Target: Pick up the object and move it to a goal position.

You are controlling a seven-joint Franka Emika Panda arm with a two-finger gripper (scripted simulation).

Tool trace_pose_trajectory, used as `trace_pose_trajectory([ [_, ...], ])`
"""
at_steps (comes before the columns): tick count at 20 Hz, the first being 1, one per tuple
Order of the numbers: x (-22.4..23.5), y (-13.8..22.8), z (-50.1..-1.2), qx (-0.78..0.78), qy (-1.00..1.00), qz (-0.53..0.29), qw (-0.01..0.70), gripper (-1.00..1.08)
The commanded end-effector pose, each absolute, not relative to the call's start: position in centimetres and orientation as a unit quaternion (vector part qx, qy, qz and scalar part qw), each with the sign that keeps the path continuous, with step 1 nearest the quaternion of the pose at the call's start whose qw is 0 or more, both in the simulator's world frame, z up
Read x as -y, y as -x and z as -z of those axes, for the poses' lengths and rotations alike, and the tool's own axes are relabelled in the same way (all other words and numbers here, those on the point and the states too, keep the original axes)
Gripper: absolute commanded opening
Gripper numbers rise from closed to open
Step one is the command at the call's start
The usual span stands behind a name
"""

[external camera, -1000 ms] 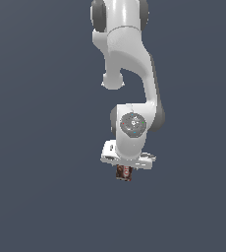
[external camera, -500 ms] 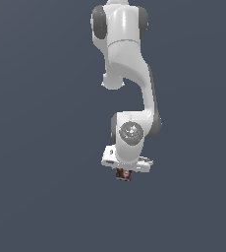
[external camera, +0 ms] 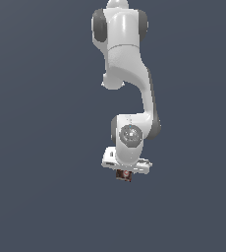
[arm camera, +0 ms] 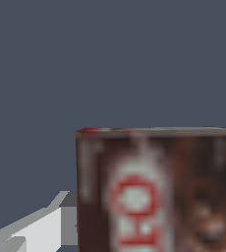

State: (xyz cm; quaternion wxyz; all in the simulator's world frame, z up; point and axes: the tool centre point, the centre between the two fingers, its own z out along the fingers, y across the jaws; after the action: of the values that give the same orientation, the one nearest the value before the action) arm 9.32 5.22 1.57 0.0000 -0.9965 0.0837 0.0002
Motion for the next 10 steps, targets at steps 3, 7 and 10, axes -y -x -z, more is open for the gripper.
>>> trace_pose_trajectory([
  [3, -5.21, -9.33, -1.58, -0.084, 0.996, 0.000, 0.000, -1.00],
  [7, -5.21, -9.33, -1.58, -0.084, 0.996, 0.000, 0.000, -1.00],
  [10, -5.31, -9.25, -1.76, -0.084, 0.996, 0.000, 0.000, -1.00],
])
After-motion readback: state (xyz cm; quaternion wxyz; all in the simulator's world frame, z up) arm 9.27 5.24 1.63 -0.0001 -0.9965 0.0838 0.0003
